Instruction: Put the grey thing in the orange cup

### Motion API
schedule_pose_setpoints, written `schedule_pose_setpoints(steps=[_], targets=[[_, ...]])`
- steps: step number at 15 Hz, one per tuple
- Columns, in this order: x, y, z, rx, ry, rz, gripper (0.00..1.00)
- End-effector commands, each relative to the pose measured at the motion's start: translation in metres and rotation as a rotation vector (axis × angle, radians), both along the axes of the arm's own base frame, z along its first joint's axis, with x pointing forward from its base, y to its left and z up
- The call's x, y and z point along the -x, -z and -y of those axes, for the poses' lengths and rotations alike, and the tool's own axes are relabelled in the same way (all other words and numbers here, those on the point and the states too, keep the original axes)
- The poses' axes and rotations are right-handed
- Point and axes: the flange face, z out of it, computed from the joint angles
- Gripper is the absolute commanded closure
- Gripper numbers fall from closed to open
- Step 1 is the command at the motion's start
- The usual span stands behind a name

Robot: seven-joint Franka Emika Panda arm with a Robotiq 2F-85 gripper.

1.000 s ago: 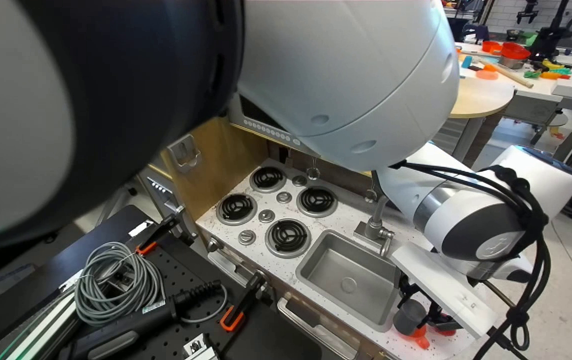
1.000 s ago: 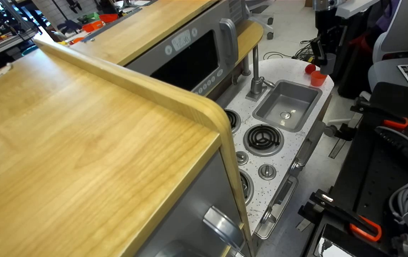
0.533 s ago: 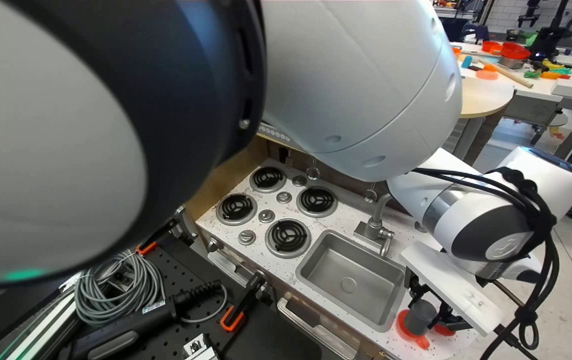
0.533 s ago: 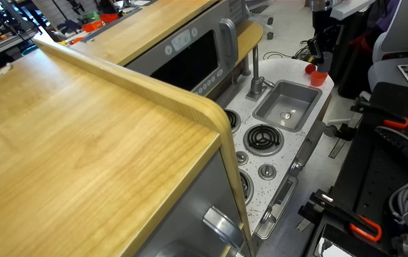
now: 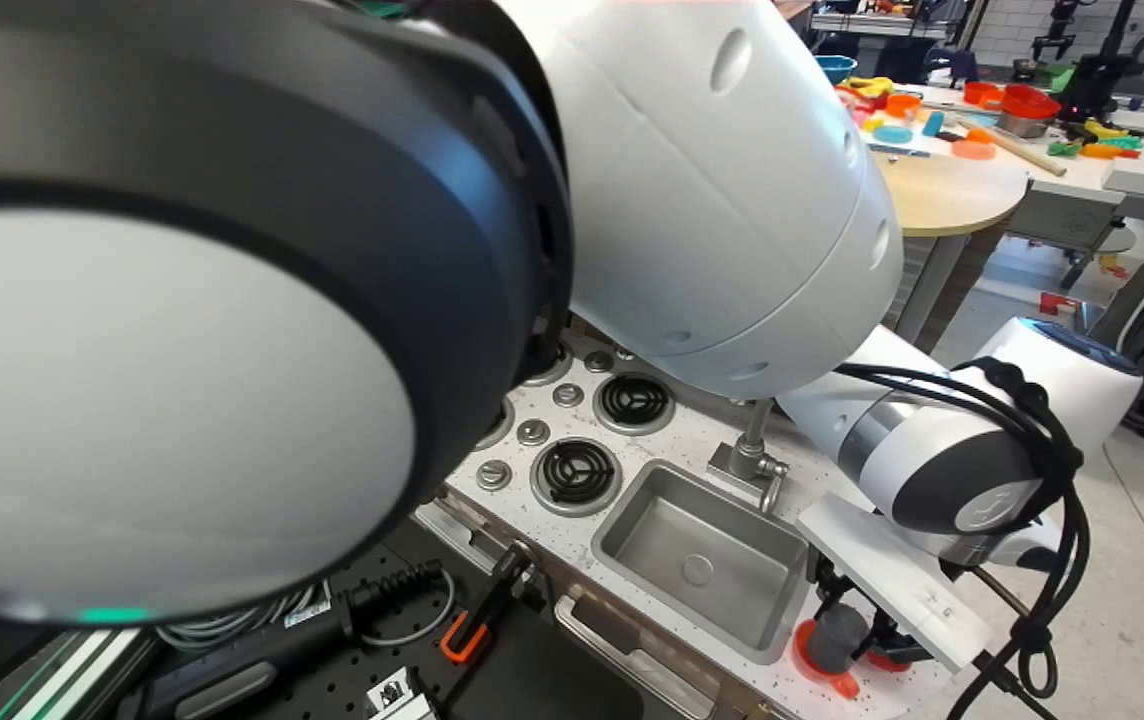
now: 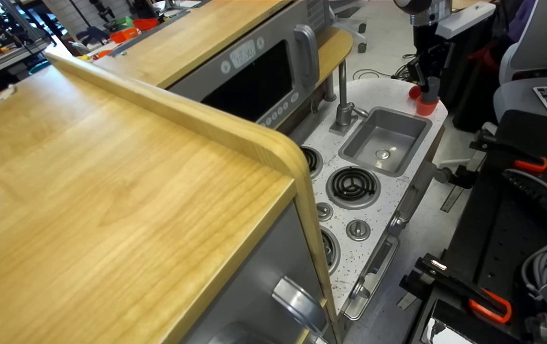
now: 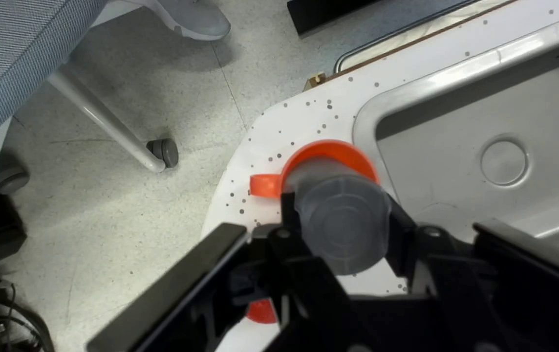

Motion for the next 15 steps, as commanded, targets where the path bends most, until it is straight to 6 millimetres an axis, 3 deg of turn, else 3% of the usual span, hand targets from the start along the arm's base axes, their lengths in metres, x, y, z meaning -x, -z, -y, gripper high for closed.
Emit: schedule_pose_setpoints(steps=[1,2,6,10,15], targets=[[-0.009,0.008,0.003,0.005,0.018,-0.003,0.34],[-0.01,0.008,0.002,0.004,0.016,-0.004,0.31],[-0.014,-0.006,-0.001,-0.013,0.002,0.01,0.02],[-0.009,-0.032,-0.001,-0.036,-0.078,0.009,0.0],[0.007,-0.08,0.001,-0.037,-0.241,0.016,0.0]])
